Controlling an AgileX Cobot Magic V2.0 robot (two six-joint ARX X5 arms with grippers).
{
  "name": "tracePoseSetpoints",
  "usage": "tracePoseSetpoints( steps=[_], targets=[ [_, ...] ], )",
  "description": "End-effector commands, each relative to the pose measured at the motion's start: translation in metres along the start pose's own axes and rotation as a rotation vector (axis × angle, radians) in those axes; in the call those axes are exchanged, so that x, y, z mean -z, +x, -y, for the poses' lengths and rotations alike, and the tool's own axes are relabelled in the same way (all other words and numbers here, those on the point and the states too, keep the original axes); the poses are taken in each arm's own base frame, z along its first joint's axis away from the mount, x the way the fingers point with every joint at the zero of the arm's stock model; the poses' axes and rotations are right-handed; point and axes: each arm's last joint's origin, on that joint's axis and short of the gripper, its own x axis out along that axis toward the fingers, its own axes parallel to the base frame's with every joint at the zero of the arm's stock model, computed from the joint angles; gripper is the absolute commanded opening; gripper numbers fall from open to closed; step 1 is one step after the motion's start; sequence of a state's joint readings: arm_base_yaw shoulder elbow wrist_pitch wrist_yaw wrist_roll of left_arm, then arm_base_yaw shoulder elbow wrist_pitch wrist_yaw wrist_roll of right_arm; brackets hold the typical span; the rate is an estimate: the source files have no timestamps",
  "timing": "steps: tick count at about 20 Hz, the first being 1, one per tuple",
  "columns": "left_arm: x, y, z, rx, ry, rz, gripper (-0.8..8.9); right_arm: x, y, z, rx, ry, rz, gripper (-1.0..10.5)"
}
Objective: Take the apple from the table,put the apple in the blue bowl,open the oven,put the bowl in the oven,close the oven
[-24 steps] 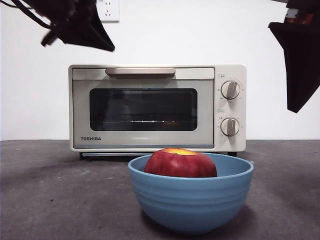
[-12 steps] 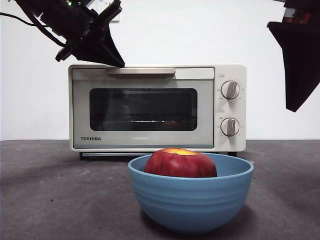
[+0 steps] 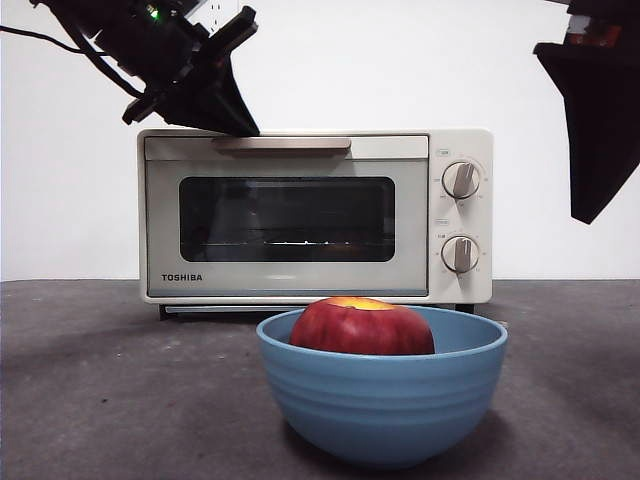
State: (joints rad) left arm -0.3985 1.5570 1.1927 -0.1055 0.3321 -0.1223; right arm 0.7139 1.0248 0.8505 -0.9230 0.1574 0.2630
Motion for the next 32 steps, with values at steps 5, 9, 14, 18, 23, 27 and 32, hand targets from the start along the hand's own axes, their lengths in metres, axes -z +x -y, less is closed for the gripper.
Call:
tracePoseSetpoints(
  steps=[5, 9, 14, 18, 23, 27, 32],
  targets=[
    [0.019, 0.012, 0.017, 0.035, 0.037, -0.168, 0.07, -0.004, -0.002, -0.002, -0.011, 0.007, 0.017, 4.3],
    [0.027, 0.013, 0.025, 0.051, 0.031, -0.239, 0.07, -0.004, -0.002, -0.002, -0.016, 0.006, 0.015, 4.3],
    [0.040, 0.013, 0.036, 0.066, 0.016, -0.362, 0.07, -0.003, -0.002, -0.003, -0.045, 0.006, 0.006, 4.3],
    [0.050, 0.010, 0.043, 0.074, 0.005, -0.463, 0.07, -0.003, -0.002, -0.003, -0.044, 0.006, 0.001, 4.3],
    [0.058, 0.007, 0.050, 0.087, 0.005, -0.545, 0.07, -0.002, -0.002, -0.005, -0.101, 0.032, -0.019, 4.3],
    [0.055, -0.003, 0.052, 0.090, 0.015, -0.549, 0.07, -0.003, -0.002, -0.006, -0.137, 0.061, -0.031, 4.3],
    [0.036, -0.034, 0.058, 0.095, 0.039, -0.446, 0.07, -0.008, 0.009, -0.009, -0.171, 0.069, -0.058, 4.3]
  ],
)
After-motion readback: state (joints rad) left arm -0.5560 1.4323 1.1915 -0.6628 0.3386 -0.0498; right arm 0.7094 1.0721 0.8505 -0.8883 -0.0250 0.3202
